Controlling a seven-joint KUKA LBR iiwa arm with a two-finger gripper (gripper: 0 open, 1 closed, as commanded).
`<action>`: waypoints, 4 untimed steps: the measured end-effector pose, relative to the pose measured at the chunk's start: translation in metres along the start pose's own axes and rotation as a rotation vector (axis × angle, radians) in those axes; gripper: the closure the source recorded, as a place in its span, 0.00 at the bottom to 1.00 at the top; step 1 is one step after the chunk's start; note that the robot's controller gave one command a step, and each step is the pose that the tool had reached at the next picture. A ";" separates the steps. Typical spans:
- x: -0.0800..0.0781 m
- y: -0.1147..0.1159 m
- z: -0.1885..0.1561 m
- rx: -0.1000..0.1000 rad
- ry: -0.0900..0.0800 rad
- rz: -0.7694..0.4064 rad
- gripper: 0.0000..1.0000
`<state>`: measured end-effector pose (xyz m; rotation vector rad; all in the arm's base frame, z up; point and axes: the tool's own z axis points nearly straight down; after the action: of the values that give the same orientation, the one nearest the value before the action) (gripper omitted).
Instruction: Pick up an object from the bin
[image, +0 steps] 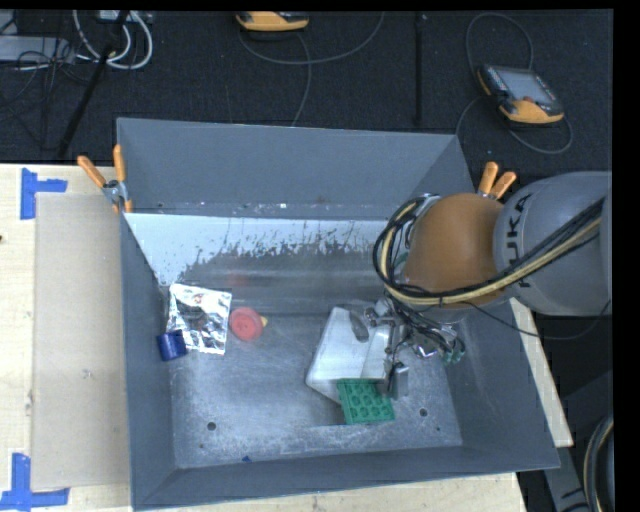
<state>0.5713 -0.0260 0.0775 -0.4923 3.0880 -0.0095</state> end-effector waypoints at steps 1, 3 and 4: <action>0.002 -0.001 -0.002 -0.001 0.015 -0.001 1.00; 0.002 0.024 -0.112 -0.014 0.019 -0.058 1.00; 0.001 0.022 -0.116 -0.010 0.014 -0.054 0.00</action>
Offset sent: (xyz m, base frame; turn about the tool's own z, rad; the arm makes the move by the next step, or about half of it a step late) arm 0.0000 0.0000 0.0000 0.0000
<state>0.5617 -0.0050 0.1934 -0.5786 3.0884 0.0016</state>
